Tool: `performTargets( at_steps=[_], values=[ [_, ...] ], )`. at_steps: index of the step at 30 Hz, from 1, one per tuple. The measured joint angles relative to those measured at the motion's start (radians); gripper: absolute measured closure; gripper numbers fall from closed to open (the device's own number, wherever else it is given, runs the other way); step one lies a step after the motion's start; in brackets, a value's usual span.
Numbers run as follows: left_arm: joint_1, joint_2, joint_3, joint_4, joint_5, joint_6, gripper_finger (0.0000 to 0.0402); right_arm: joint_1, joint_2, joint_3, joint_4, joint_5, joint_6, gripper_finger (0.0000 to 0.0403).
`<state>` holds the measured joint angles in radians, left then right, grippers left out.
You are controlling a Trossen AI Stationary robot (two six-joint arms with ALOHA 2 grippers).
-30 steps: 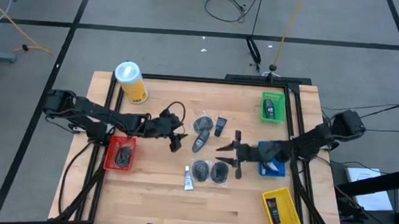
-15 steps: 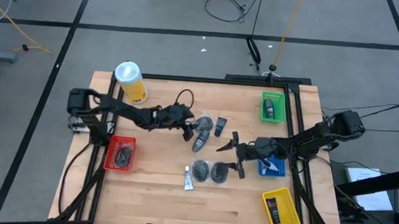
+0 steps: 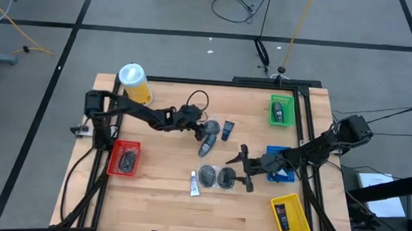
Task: Pick & Place Travel size toiletries
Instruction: Put the hair comb into the red bin
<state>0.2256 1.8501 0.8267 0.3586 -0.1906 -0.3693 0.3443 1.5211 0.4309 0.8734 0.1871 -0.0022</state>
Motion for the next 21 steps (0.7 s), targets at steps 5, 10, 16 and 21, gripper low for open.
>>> performTargets(
  at_steps=[5,10,16,21],
  values=[
    [-0.003,0.066,0.0,0.09,-0.021,-0.004,0.0154,-0.003,0.0,0.0,0.012,-0.002,-0.01,0.0145],
    [-0.001,0.079,-0.001,0.081,-0.072,0.012,0.0177,-0.004,0.0,0.0,0.016,-0.001,-0.01,0.0147],
    [0.002,0.079,0.0,0.084,-0.022,0.043,0.0272,-0.004,0.0,0.0,0.015,0.0,0.002,0.0147],
    [0.013,0.078,0.0,0.085,0.017,0.076,0.0381,-0.004,0.0,0.0,0.012,0.0,0.017,0.0147]
  ],
)
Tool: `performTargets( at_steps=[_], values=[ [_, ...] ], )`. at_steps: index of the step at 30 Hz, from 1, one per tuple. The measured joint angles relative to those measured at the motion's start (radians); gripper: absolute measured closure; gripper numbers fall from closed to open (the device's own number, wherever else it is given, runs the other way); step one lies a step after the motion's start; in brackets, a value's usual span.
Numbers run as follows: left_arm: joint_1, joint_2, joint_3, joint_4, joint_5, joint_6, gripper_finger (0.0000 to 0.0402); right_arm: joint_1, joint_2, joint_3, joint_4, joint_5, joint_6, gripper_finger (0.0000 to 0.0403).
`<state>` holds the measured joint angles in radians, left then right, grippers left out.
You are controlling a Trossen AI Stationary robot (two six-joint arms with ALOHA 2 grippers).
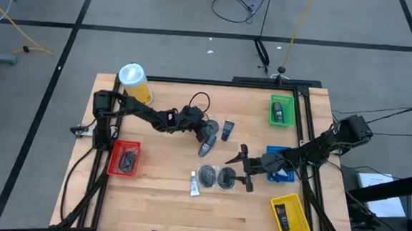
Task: Pick & Place Travel size toiletries
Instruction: Put the hair comb into the red bin
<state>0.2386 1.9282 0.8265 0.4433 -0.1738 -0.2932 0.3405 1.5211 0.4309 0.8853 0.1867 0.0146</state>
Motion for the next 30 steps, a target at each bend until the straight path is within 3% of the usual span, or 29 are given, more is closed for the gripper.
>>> performTargets(
  at_steps=[9,18,27,30],
  values=[
    [0.018,-0.079,-0.002,-0.025,-0.011,0.114,0.0397,-0.001,0.0,0.0,-0.03,0.022,0.012,0.0147],
    [-0.105,-0.254,0.0,0.038,-0.01,0.39,0.04,-0.005,0.0,0.0,-0.137,0.41,0.084,0.0147],
    [-0.278,-0.258,0.0,0.139,-0.031,0.566,0.0398,-0.052,0.0,-0.058,0.097,0.331,0.1,0.015],
    [-0.321,-0.259,0.0,0.167,-0.063,0.616,0.04,-0.068,0.0,-0.089,0.214,0.258,0.096,0.0158]
  ],
)
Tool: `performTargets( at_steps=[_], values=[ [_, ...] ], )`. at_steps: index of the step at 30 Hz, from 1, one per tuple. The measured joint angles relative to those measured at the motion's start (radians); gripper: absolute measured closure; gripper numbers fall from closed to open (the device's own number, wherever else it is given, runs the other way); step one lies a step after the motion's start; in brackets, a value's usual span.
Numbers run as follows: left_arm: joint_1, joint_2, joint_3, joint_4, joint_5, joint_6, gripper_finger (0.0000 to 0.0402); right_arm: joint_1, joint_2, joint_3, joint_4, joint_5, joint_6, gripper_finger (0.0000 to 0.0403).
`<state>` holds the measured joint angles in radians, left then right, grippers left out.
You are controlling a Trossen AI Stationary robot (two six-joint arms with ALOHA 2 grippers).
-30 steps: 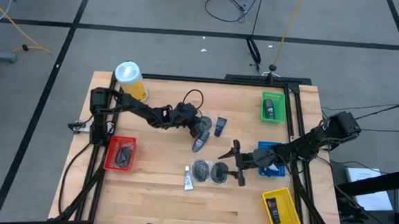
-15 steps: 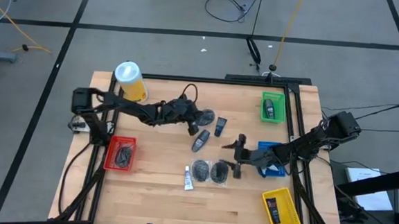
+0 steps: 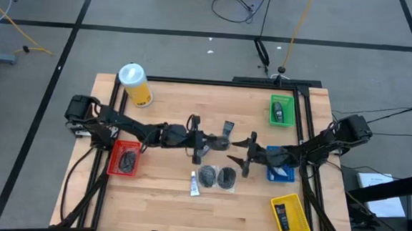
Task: Pick & Place Travel size toiletries
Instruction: Put the hair comb into the red bin
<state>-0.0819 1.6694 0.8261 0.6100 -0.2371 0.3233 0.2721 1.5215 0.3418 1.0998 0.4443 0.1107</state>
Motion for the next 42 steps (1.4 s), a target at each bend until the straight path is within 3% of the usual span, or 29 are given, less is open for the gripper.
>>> performTargets(
  at_steps=[6,15,17,23,27,32,36,42],
  values=[
    [-0.03,0.0,0.0,0.009,0.0,0.016,0.0396,-0.019,0.0,-0.006,0.071,-0.03,-0.033,0.0211],
    [-0.029,0.0,0.0,0.033,0.001,-0.004,0.0381,-0.013,0.0,0.013,0.059,-0.03,-0.168,0.0367],
    [-0.029,0.0,0.0,0.027,0.014,-0.008,0.0363,-0.008,0.0,0.016,0.034,-0.028,-0.193,0.0393],
    [-0.019,-0.11,0.017,-0.139,0.072,-0.102,0.0253,0.02,0.0,0.016,-0.07,-0.025,-0.357,0.0394],
    [0.029,-0.174,0.036,-0.238,0.245,-0.231,0.0178,0.076,0.0,0.016,-0.11,-0.031,-0.665,0.0398],
    [0.111,-0.137,0.036,-0.202,0.538,-0.375,0.0119,0.146,0.0,0.029,-0.1,-0.063,-1.105,0.04],
    [0.14,-0.04,0.034,-0.128,0.714,-0.457,0.0104,0.166,0.0,0.08,-0.097,-0.083,-1.323,0.0399],
    [0.139,0.069,0.035,0.001,0.943,-0.532,0.0113,0.154,0.0,0.181,-0.148,-0.083,-1.545,0.04]
  ],
)
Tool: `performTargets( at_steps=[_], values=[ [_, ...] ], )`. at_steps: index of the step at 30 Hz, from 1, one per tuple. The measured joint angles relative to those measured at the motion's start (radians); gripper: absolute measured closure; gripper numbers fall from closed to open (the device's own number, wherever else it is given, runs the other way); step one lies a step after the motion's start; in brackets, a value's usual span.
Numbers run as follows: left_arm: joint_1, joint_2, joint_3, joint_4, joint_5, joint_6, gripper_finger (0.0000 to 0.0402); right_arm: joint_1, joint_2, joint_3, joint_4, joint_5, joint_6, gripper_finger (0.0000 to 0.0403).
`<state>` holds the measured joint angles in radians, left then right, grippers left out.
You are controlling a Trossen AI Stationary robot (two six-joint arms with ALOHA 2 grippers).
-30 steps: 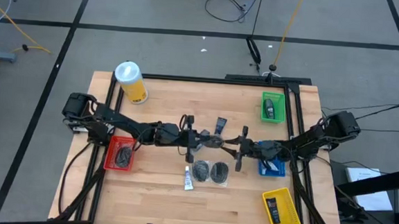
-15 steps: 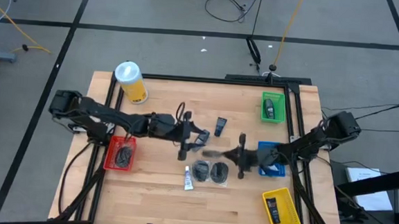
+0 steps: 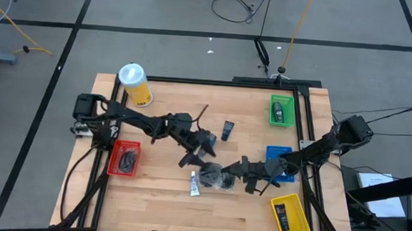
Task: Pick & Place Travel size toiletries
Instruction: Put the hair comb into the red bin
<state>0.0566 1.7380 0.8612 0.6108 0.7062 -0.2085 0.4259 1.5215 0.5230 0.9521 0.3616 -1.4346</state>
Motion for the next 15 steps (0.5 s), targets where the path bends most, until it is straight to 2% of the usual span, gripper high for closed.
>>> performTargets(
  at_steps=[4,6,9,11,13,15],
  values=[
    [-0.017,0.015,0.001,0.016,0.168,-0.012,0.0125,-0.013,0.0,0.033,-0.071,0.0,-0.063,0.04],
    [-0.029,0.016,0.001,0.012,0.207,-0.005,0.013,-0.02,0.0,0.041,-0.077,-0.002,-0.073,0.04],
    [-0.05,0.015,0.001,0.014,0.18,0.024,0.0141,-0.038,0.0,0.042,-0.076,0.002,-0.074,0.0399],
    [-0.058,0.015,0.001,0.018,0.122,0.048,0.0149,-0.042,0.0,0.043,-0.076,-0.003,-0.073,0.0399],
    [-0.058,0.015,0.001,0.009,0.052,0.078,0.0155,-0.041,0.0,0.043,-0.083,-0.041,-0.053,0.04],
    [-0.05,0.016,0.001,0.005,0.024,0.081,0.0155,-0.035,0.0,0.043,-0.102,-0.09,-0.007,0.04]
  ],
)
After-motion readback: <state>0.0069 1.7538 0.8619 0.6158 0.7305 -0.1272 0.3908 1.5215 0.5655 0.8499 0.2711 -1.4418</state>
